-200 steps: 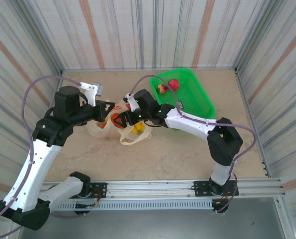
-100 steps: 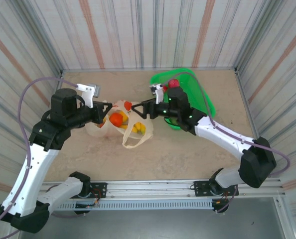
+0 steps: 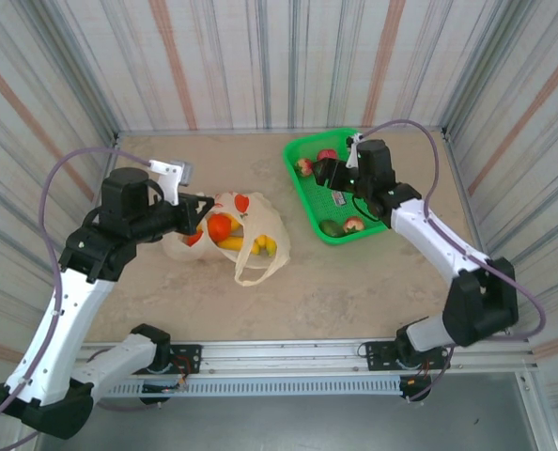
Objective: Place the fake fruits into the plastic bag and tie a complex knot
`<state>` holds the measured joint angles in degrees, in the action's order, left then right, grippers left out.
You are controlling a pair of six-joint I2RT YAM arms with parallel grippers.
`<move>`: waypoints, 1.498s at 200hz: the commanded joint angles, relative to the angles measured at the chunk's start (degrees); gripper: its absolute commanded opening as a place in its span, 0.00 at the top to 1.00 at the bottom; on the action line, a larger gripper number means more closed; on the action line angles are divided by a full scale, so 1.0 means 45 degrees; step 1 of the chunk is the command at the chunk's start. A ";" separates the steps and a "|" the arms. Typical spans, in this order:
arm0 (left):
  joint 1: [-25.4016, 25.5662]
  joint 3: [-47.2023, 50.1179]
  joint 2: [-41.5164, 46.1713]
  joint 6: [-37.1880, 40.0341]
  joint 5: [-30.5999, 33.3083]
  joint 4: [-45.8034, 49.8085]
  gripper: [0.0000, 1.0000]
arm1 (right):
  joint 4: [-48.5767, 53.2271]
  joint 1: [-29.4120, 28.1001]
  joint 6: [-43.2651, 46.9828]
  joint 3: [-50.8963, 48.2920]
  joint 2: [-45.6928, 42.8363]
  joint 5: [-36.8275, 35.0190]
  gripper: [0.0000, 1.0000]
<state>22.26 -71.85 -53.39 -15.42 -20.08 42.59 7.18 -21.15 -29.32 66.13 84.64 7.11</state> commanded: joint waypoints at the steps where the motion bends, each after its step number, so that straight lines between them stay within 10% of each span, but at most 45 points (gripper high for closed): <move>1: 0.0034 0.0089 -0.0084 0.0023 -0.0367 -0.0441 1.00 | 0.0942 0.0620 0.1181 0.1267 0.1960 -0.1379 0.09; 135: 0.0080 -0.0307 -0.1049 0.0380 -0.0420 -0.0323 1.00 | 0.3551 0.1772 0.2059 1.0654 1.1421 -0.0085 0.10; 221: 0.0072 0.0097 -0.1175 0.0029 -0.0676 -0.0753 1.00 | 0.2881 0.2276 0.1506 0.9641 1.0723 0.0974 0.43; 299: 0.0078 0.0233 -0.0637 -0.0123 -0.0597 -0.0704 1.00 | 0.1082 0.2363 0.1216 0.5617 0.6791 0.1560 0.46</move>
<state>22.26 -71.37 -57.74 -15.29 -22.09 40.14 15.73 -10.79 -22.17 95.20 122.65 11.16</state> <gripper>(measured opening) 0.043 0.564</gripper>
